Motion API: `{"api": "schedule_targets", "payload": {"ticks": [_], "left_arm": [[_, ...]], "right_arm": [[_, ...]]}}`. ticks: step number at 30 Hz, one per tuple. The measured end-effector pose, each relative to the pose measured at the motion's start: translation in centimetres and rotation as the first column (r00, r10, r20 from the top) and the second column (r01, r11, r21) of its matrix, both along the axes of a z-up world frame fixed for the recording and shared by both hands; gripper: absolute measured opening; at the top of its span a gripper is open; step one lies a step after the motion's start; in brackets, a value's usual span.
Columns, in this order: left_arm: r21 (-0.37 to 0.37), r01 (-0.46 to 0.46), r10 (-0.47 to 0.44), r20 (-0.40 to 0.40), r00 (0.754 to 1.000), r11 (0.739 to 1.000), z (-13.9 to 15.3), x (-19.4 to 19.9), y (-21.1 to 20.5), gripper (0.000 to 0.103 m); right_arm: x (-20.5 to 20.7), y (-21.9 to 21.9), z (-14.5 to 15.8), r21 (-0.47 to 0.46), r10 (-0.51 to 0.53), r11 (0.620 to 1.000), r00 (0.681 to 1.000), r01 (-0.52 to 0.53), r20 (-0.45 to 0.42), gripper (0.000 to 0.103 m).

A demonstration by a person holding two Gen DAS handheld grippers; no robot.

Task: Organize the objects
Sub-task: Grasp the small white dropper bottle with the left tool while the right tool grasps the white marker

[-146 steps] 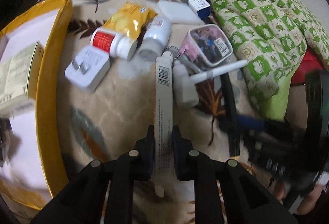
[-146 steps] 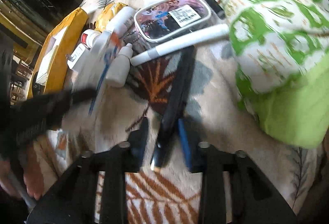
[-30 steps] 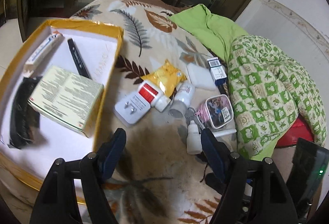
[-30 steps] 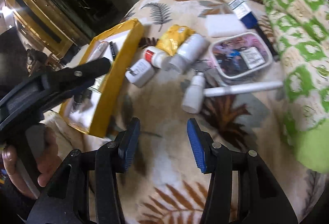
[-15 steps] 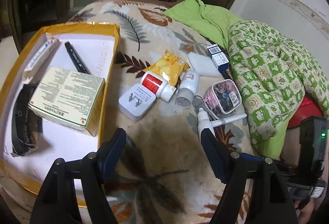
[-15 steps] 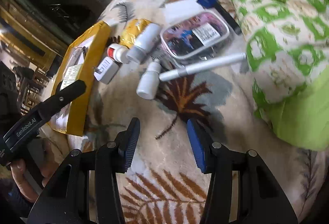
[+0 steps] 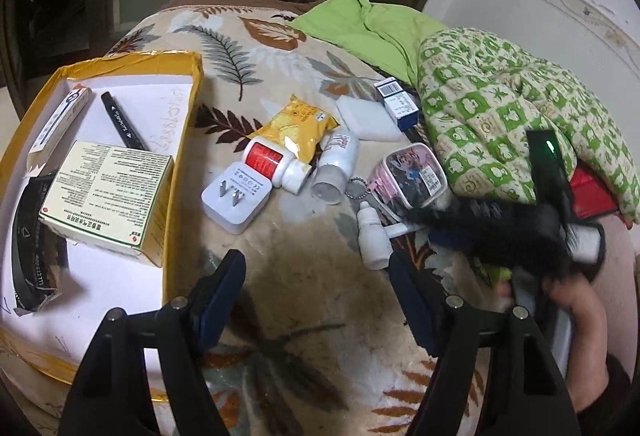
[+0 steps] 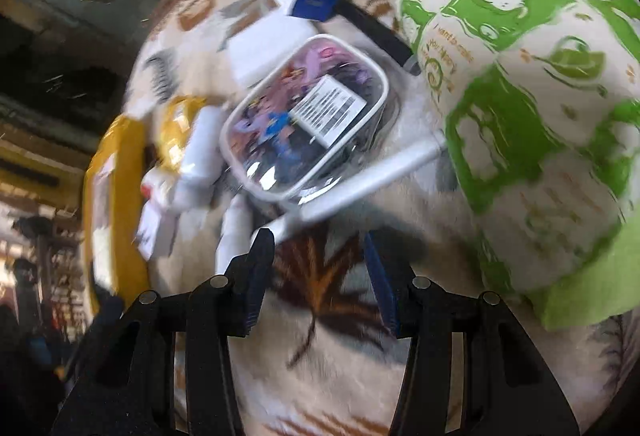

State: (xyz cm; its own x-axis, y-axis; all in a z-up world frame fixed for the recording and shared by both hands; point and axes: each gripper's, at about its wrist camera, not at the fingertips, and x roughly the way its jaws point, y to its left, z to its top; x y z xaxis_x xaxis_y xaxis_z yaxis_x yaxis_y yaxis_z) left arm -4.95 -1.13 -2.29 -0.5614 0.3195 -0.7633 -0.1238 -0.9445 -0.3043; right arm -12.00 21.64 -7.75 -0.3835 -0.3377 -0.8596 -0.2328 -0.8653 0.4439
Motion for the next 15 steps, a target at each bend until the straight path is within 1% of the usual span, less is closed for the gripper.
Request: {"api": "schedule_targets", "payload": {"ticks": [3, 4, 5, 6, 8, 10, 12, 15], "left_arm": [[-0.012, 0.01, -0.011, -0.006, 1.0, 1.0, 0.1, 0.1, 0.2, 0.074], [-0.013, 0.015, -0.015, -0.004, 1.0, 1.0, 0.1, 0.1, 0.3, 0.074], [-0.016, 0.018, -0.018, -0.001, 1.0, 1.0, 0.0, 0.1, 0.3, 0.074], [-0.019, 0.018, -0.018, 0.0, 1.0, 1.0, 0.0, 0.1, 0.3, 0.074], [-0.019, 0.018, -0.018, 0.001, 1.0, 1.0, 0.0, 0.2, 0.2, 0.074], [-0.02, 0.013, -0.013, 0.007, 1.0, 1.0, 0.0, 0.2, 0.2, 0.074], [-0.02, 0.007, -0.007, 0.021, 1.0, 1.0, -0.2, -0.1, 0.2, 0.073], [-0.01, 0.024, -0.023, 0.053, 0.998, 1.0, -0.5, -1.0, 1.1, 0.073]], "right_arm": [[-1.5, -0.7, -0.1, 0.05, -0.053, 0.997, 0.999, 0.052, 0.013, 0.048], [-2.0, -1.3, -0.1, 0.093, -0.047, 0.995, 0.999, 0.044, 0.022, 0.048], [-2.5, -2.5, -0.1, 0.183, -0.011, 0.983, 1.0, 0.005, 0.029, 0.048], [-2.8, -3.5, 0.0, 0.252, 0.019, 0.967, 0.999, -0.026, 0.029, 0.048], [-2.9, -4.7, -0.2, 0.331, 0.045, 0.942, 0.999, -0.051, 0.026, 0.048], [-2.5, -5.2, -0.2, 0.374, 0.073, 0.924, 0.997, -0.074, 0.016, 0.041], [-1.5, -4.8, 0.0, 0.381, 0.112, 0.919, 0.994, -0.107, 0.009, 0.022], [1.0, -3.0, 0.0, 0.326, 0.16, 0.933, 0.987, -0.155, 0.013, 0.013]]}}
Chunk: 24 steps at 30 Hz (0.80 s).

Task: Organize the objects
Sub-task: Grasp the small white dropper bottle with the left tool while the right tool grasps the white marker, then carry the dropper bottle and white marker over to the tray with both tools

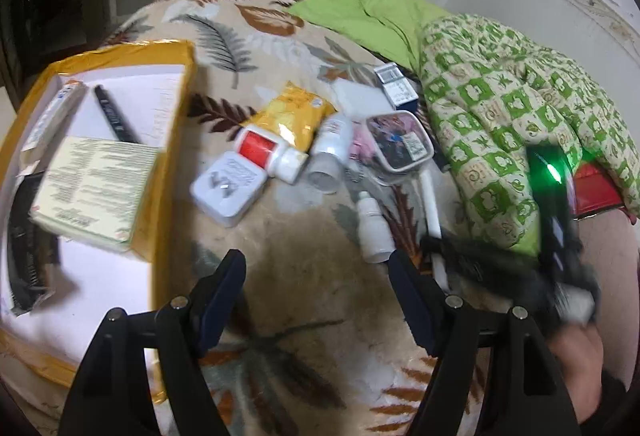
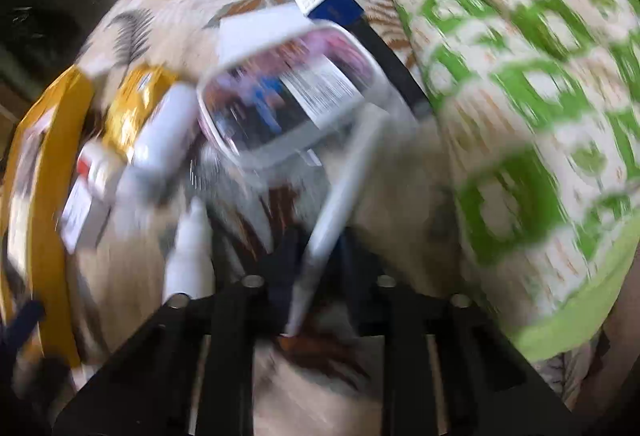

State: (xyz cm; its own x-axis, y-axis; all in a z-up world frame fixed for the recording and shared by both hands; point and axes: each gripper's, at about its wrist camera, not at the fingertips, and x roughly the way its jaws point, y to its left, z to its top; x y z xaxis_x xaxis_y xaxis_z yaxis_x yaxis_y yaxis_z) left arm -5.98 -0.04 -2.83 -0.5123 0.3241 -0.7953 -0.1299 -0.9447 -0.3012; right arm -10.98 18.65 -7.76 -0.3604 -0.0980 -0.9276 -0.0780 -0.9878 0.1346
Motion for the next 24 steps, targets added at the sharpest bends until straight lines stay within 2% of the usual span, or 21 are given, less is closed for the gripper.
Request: {"api": "schedule_targets", "payload": {"ticks": [2, 6, 8, 9, 10, 11, 12, 13, 18, 24], "left_arm": [[-0.012, 0.039, -0.038, 0.012, 0.999, 0.999, -0.1, -1.1, 1.5, 0.073], [-0.015, 0.085, -0.084, 0.058, 0.995, 0.996, -1.4, -4.4, 5.0, 0.071], [-0.07, 0.093, -0.086, 0.103, 0.991, 0.993, -2.9, -5.8, 6.3, 0.057], [-0.088, 0.101, -0.089, 0.13, 0.988, 0.991, -3.8, -6.3, 6.8, 0.046], [-0.108, 0.101, -0.084, 0.154, 0.985, 0.989, -4.7, -6.6, 7.1, 0.044], [-0.128, 0.092, -0.076, 0.123, 0.989, 0.988, -4.7, -6.5, 7.4, 0.041], [-0.147, 0.096, -0.082, 0.101, 0.991, 0.984, -4.5, -6.2, 7.7, 0.03], [-0.169, 0.114, -0.099, 0.097, 0.99, 0.979, -4.5, -6.0, 8.1, 0.025], [-0.164, 0.134, -0.121, 0.09, 0.989, 0.977, -4.4, -4.8, 7.9, 0.025], [-0.098, 0.13, -0.121, 0.094, 0.988, 0.987, -2.7, -2.7, 5.5, 0.025]], "right_arm": [[1.8, 1.1, -0.1, -0.058, 0.03, 0.998, 0.999, -0.03, 0.01, 0.012], [4.7, 1.3, -0.3, -0.094, 0.097, 0.991, 0.995, -0.097, -0.001, 0.012], [4.9, 1.3, -0.5, -0.1, 0.104, 0.989, 0.994, -0.105, -0.014, 0.012], [4.9, 1.4, -0.5, -0.107, 0.104, 0.989, 0.994, -0.105, -0.017, 0.012], [5.0, 1.5, -0.6, -0.115, 0.103, 0.988, 0.995, -0.104, -0.017, 0.012], [5.0, 1.4, -0.7, -0.119, 0.104, 0.987, 0.994, -0.106, -0.02, 0.012], [5.3, 1.6, -0.6, -0.12, 0.109, 0.987, 0.994, -0.111, -0.022, 0.012], [5.1, 1.6, -0.8, -0.121, 0.113, 0.986, 0.993, -0.115, -0.027, 0.012], [4.2, 1.5, -0.8, -0.123, 0.114, 0.985, 0.993, -0.118, -0.036, 0.013], [3.9, 0.6, -0.6, -0.064, 0.138, 0.988, 0.99, -0.14, -0.042, 0.013]]}}
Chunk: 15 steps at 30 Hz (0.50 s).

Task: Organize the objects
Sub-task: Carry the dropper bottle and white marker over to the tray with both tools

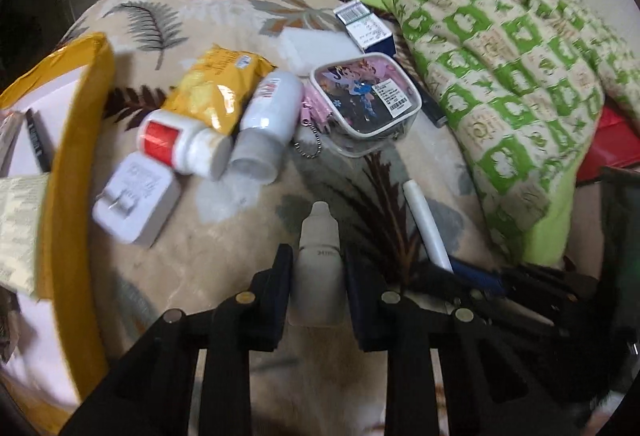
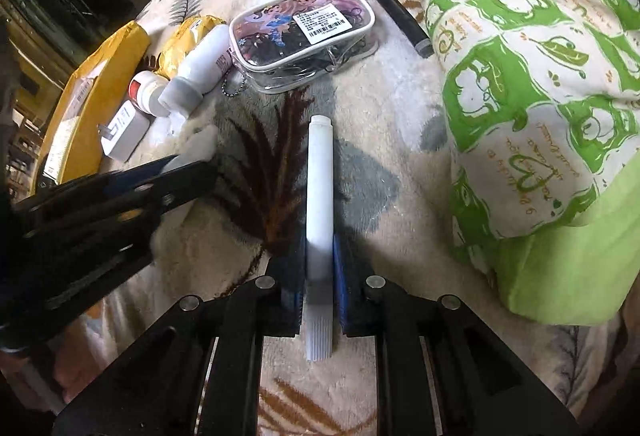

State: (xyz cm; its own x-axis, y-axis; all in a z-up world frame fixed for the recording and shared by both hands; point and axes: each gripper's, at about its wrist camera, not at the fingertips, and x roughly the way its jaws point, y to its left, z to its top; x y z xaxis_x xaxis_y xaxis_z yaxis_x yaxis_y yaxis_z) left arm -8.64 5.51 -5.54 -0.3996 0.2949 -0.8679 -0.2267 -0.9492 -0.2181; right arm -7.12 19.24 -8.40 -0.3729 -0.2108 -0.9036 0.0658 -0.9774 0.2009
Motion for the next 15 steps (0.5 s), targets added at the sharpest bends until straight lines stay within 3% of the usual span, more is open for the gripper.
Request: {"api": "schedule_targets", "payload": {"ticks": [9, 15], "left_arm": [[0.111, -0.135, 0.138, -0.014, 0.99, 0.985, 3.2, 3.6, -7.9, 0.025], [0.183, -0.249, 0.261, -0.045, 0.964, 0.951, 5.8, 4.5, -14.4, 0.025]], "right_arm": [[1.9, -1.8, 1.4, -0.167, 0.055, 0.984, 0.998, -0.055, -0.001, 0.012], [2.5, -5.9, 4.0, -0.237, 0.127, 0.962, 0.991, -0.133, -0.041, 0.012]]}}
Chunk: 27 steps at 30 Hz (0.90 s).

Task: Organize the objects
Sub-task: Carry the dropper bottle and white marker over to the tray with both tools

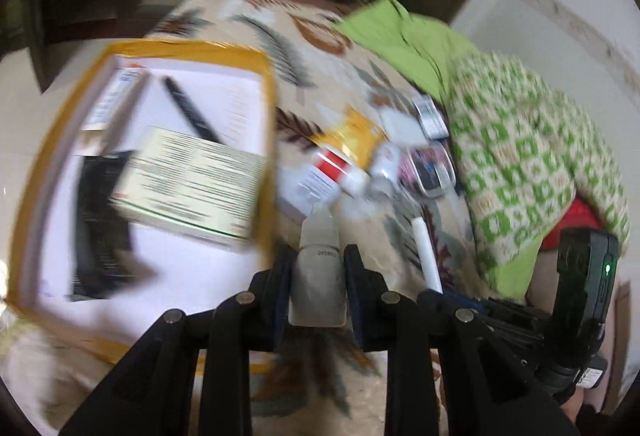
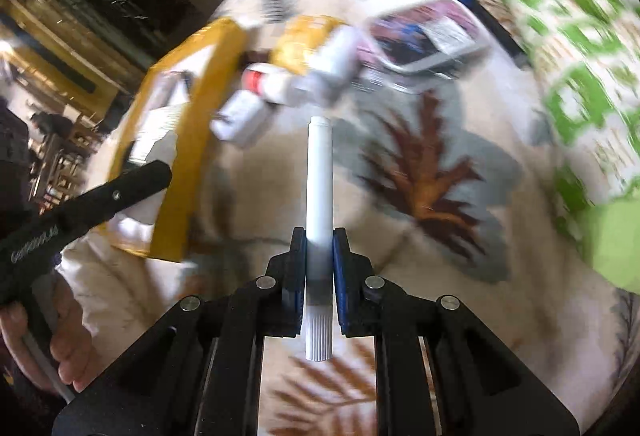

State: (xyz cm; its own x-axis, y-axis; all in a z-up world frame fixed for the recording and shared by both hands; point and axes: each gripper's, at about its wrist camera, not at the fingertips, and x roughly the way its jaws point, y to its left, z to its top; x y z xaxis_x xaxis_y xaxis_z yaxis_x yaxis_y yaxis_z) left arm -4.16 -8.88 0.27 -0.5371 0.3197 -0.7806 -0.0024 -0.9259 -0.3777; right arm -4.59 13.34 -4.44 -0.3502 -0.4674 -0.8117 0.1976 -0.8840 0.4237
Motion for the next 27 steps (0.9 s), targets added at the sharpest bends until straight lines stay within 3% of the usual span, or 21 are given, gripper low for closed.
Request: {"api": "schedule_targets", "payload": {"ticks": [7, 14, 27], "left_arm": [[0.032, -0.147, 0.148, -0.03, 0.989, 0.989, 1.8, 0.8, -7.9, 0.025], [0.013, -0.243, 0.242, 0.03, 0.97, 0.97, 1.0, 0.4, -14.2, 0.025], [-0.035, -0.212, 0.215, 0.194, 0.957, 0.977, -3.4, -1.8, -17.6, 0.025]], "right_arm": [[0.4, -5.1, 3.4, -0.036, 0.1, 0.994, 0.993, -0.103, -0.063, 0.012], [-1.0, -8.8, 3.9, -0.055, 0.17, 0.983, 0.984, -0.173, -0.056, 0.012], [-9.2, -14.5, 4.0, -0.015, 0.244, 0.969, 0.967, -0.245, -0.076, 0.012]]}}
